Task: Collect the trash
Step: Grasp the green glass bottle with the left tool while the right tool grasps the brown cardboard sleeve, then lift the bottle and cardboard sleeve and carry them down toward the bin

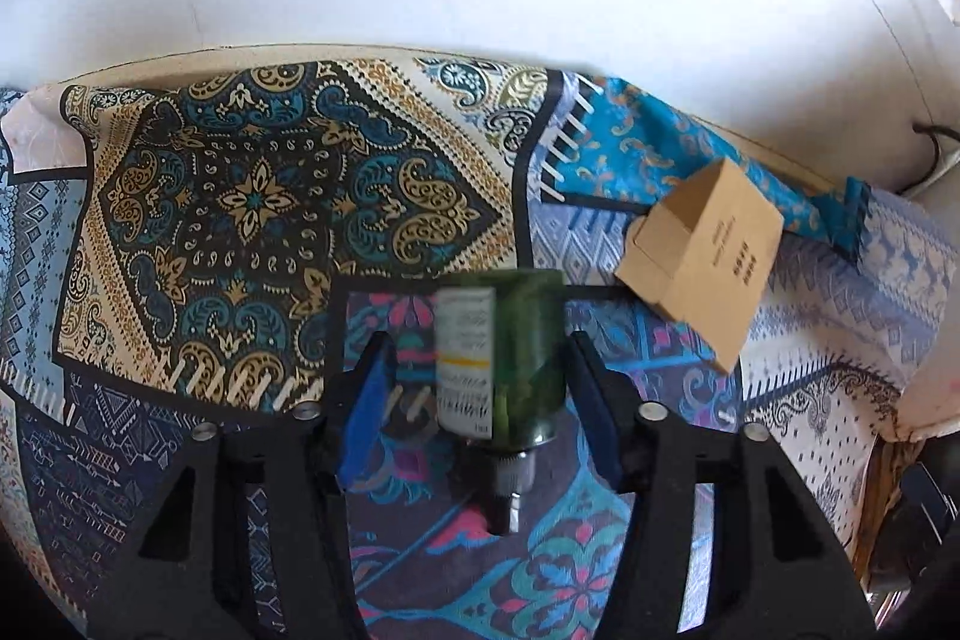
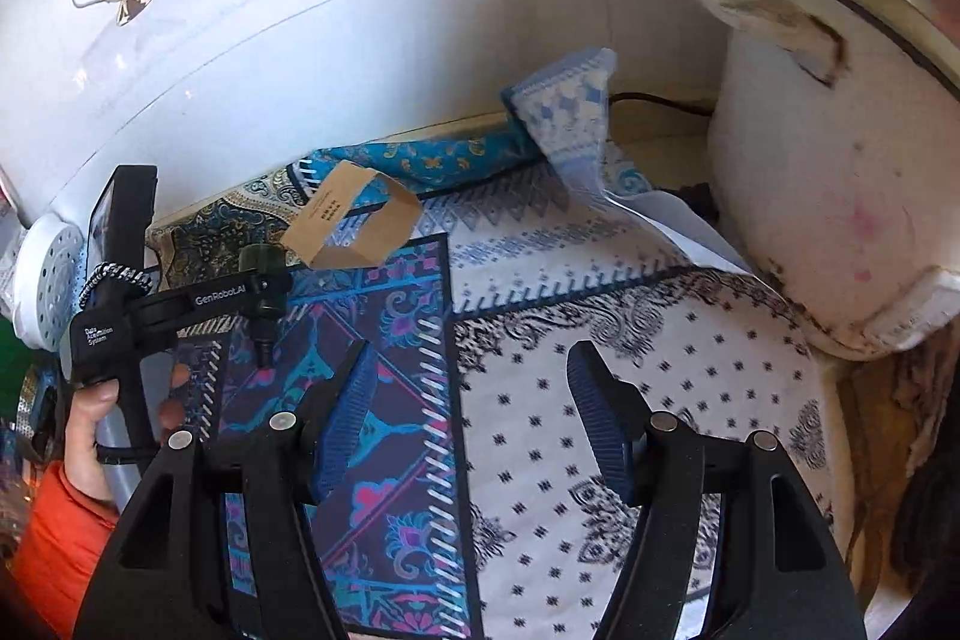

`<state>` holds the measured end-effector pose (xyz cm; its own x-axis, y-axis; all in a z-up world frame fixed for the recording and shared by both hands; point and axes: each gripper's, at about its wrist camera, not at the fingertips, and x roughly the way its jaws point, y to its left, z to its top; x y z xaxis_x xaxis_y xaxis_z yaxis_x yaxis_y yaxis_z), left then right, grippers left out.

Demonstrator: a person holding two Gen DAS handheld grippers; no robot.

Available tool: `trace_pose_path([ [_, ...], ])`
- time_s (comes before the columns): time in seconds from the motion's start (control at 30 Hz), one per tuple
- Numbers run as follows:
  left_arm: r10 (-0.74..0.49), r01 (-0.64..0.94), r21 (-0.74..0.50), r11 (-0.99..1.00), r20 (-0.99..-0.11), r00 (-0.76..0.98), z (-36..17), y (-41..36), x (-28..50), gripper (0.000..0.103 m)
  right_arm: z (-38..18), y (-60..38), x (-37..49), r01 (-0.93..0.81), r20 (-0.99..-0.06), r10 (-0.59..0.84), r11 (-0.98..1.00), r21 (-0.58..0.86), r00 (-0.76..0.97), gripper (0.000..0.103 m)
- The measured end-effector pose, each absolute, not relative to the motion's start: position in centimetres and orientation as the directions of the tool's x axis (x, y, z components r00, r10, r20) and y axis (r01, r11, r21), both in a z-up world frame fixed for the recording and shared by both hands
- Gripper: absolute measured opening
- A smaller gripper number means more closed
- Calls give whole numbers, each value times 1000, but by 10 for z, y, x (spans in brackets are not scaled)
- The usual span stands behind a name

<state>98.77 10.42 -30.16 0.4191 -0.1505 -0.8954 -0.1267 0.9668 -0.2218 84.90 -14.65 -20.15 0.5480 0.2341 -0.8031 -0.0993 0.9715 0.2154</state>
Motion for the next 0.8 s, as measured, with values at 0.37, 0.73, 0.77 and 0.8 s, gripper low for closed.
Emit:
trace_pose_path([
  [0.37,-117,-80,-182,980,-853,508,-266,151,981,41,-201,-79,927,-114,-786,324,943,313,527,63],
  [0.73,-108,-93,-196,976,-812,574,-232,177,910,41,-245,-46,979,79,-870,199,962,261,450,63],
  [0.77,-106,-88,-190,978,-811,576,-232,173,906,41,-247,-48,978,85,-870,195,962,260,452,63],
  [0.8,-102,-83,-182,980,-810,577,-232,170,906,41,-247,-51,976,86,-869,191,962,257,457,63],
])
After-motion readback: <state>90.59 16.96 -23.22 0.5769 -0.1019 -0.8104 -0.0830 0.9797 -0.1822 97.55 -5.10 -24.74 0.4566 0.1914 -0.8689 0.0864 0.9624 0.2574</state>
